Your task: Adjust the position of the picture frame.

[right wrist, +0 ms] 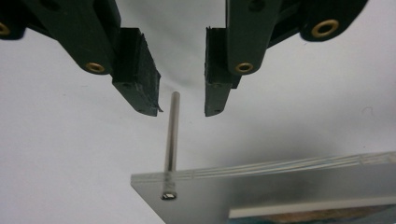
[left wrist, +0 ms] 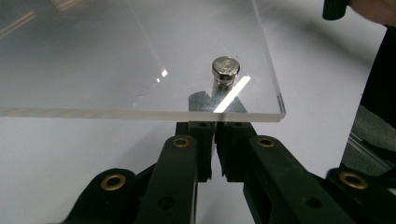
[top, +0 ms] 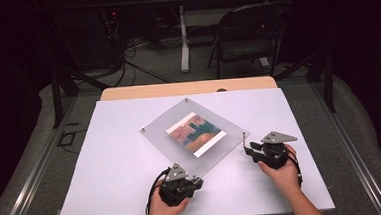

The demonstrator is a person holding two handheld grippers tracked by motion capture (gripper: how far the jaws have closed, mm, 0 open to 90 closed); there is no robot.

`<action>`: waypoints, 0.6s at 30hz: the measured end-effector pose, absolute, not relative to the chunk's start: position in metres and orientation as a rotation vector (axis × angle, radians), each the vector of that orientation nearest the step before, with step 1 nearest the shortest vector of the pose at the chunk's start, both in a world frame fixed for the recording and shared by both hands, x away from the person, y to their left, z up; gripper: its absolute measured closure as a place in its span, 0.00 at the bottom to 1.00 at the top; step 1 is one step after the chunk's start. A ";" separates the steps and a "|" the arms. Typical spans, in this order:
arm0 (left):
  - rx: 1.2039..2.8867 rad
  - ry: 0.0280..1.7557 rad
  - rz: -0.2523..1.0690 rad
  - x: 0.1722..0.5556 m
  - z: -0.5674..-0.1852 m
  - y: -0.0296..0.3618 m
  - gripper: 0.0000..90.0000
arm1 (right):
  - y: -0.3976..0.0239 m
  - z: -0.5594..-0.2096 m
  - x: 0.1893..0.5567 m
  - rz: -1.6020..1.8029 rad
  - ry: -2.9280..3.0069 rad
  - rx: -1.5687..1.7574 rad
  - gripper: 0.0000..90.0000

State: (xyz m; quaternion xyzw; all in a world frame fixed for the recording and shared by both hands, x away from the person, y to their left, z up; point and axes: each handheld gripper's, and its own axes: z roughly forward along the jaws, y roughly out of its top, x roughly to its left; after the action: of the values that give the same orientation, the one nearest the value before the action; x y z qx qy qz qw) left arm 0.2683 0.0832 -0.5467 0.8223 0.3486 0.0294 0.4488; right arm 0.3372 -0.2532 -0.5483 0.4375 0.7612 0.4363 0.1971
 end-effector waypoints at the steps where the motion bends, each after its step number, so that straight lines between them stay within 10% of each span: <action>1: 2.034 0.865 0.073 0.268 -0.546 0.086 0.95 | -0.252 -0.549 0.340 1.229 2.135 1.228 0.70; 9: 1.999 0.896 0.082 0.267 -0.540 0.101 0.95 | -0.235 -0.550 0.353 1.243 2.162 1.166 0.69; 18: 1.974 0.940 0.109 0.265 -0.534 0.120 0.95 | -0.217 -0.548 0.362 1.302 2.217 1.074 0.94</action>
State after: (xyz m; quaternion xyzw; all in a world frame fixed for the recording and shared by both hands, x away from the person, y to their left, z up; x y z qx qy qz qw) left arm 0.2649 0.1199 -0.5335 0.8015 0.3816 0.0443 0.4583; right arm 0.3624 -0.2172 -0.5480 0.3792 0.7833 0.4598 0.1767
